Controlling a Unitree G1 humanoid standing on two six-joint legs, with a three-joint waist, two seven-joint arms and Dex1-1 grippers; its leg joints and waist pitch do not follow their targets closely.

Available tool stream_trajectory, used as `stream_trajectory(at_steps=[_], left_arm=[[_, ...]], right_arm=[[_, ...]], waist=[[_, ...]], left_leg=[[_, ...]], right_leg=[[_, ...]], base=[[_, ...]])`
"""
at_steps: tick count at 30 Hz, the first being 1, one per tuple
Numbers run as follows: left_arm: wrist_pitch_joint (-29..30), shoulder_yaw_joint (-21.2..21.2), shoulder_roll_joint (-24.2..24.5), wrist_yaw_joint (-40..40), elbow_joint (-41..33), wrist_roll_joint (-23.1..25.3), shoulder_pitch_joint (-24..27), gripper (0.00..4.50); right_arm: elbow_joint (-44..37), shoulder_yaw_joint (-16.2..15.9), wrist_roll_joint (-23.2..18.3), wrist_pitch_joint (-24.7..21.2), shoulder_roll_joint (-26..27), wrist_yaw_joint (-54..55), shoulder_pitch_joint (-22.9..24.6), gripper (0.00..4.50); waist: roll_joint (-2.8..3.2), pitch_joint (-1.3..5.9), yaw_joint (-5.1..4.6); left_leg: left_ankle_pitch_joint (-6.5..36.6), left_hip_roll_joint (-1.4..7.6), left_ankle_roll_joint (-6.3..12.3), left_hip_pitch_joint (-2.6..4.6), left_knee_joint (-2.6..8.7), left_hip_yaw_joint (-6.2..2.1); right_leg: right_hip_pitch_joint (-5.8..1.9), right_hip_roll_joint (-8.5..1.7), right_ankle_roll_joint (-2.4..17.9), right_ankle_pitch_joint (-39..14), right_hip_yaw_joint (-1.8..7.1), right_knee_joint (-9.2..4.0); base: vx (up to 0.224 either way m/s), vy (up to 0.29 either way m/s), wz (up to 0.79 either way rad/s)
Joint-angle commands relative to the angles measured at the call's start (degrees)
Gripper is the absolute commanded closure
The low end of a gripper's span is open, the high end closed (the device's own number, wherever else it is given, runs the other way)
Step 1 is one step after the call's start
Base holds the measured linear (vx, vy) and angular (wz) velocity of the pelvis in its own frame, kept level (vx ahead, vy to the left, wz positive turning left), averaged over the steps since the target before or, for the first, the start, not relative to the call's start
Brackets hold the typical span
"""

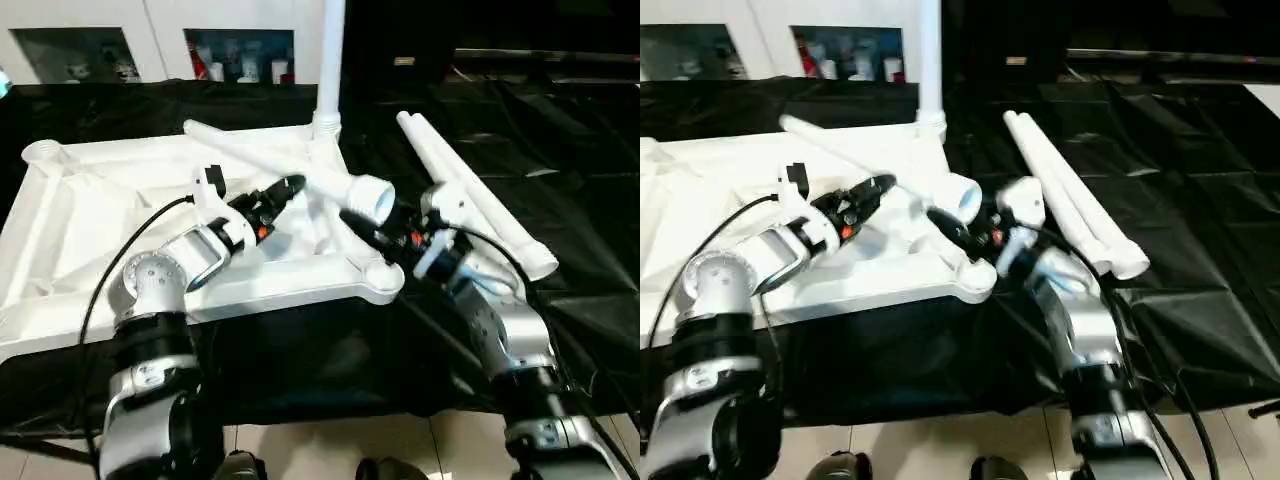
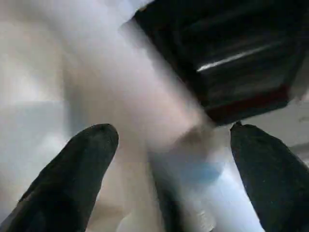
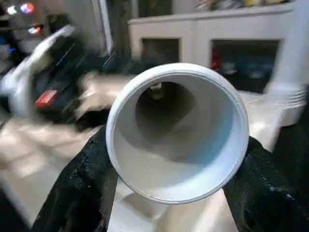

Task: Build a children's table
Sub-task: Insert table leg to table base

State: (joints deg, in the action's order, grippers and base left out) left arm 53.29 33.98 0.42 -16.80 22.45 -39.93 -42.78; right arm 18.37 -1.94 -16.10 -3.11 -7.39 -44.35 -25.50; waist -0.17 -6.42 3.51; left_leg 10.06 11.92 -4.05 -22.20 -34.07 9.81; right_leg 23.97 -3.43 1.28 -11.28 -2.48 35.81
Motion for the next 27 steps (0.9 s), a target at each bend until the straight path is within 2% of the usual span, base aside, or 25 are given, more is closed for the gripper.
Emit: stream_trajectory(at_steps=[1,5,15,16,19,21,22,25,27], left_arm=[[-0.46,1.14,-0.65,0.65,0.10,-3.20,-1.56,0.00],[0.28,1.96,-0.41,1.21,0.72,-4.30,-2.11,0.00],[-1.42,-0.72,0.34,1.73,1.30,-2.89,-0.89,0.00],[-1.69,-0.68,0.42,2.04,1.55,-2.75,-0.92,0.34],[-2.41,-1.19,0.82,2.14,1.92,-1.91,-0.98,0.41],[-2.75,-1.59,1.11,2.13,2.00,-1.61,-1.08,0.57],[-2.75,-1.60,1.20,2.11,2.04,-1.77,-1.23,0.80],[-2.92,-1.59,1.48,2.09,2.35,-2.11,-1.63,0.94],[-3.71,-1.94,1.91,2.02,2.83,-2.20,-1.94,1.17]], right_arm=[[-1.69,-0.90,-0.43,-0.27,-0.30,-0.95,0.34,1.90],[-1.89,-0.85,-0.34,-0.47,-0.37,-0.77,0.60,1.92],[-2.17,-1.46,-0.30,-0.68,-0.60,-1.08,0.92,1.93],[-2.15,-1.46,-0.25,-0.69,-0.62,-1.13,0.90,1.93],[-2.18,-1.39,-0.24,-0.79,-0.75,-1.30,0.89,1.93],[-2.23,-1.37,-0.29,-0.86,-0.88,-1.37,0.90,1.93],[-2.24,-1.37,-0.30,-0.87,-0.94,-1.38,0.92,1.93],[-2.18,-1.41,-0.29,-0.82,-1.01,-1.45,0.98,1.93],[-2.28,-1.43,-0.31,-0.83,-1.00,-1.49,1.11,1.93]], waist=[[0.37,5.18,0.17],[0.31,5.18,0.05],[0.11,5.50,0.17],[0.19,5.49,0.20],[0.20,5.51,0.18],[0.28,5.64,0.22],[0.29,5.65,0.22],[0.27,5.74,0.28],[0.48,5.86,0.36]], left_leg=[[3.21,0.53,6.57,0.74,2.96,-0.03],[3.04,0.50,6.64,0.75,2.90,0.00],[2.13,0.54,7.07,0.70,2.74,0.01],[2.09,0.55,7.08,0.73,2.73,0.00],[2.35,0.54,6.94,0.72,2.69,0.02],[2.51,0.60,6.68,0.78,2.67,-0.02],[2.53,0.59,6.62,0.81,2.66,-0.02],[2.30,0.48,6.48,0.73,2.55,0.00],[2.54,0.53,6.26,0.78,2.53,-0.06]], right_leg=[[-4.27,-3.42,17.36,5.93,2.01,-3.22],[-4.28,-3.35,17.04,5.57,2.04,-3.19],[-4.48,-3.48,17.01,6.22,2.05,-3.00],[-4.42,-3.46,16.97,6.20,2.04,-2.99],[-4.38,-3.45,16.87,5.90,2.04,-3.01],[-4.40,-3.45,16.76,5.49,2.01,-2.99],[-4.37,-3.45,16.74,5.48,2.02,-2.97],[-4.45,-3.46,16.84,6.09,2.05,-2.88],[-4.46,-3.48,16.89,5.94,2.01,-2.83]], base=[[0.000,0.000,0.00],[0.000,0.000,0.00],[0.000,0.000,0.00],[0.000,0.000,0.00],[0.000,0.000,0.00],[0.000,0.000,0.00],[0.000,0.000,0.00],[0.000,0.000,0.00],[0.000,0.000,0.00]])
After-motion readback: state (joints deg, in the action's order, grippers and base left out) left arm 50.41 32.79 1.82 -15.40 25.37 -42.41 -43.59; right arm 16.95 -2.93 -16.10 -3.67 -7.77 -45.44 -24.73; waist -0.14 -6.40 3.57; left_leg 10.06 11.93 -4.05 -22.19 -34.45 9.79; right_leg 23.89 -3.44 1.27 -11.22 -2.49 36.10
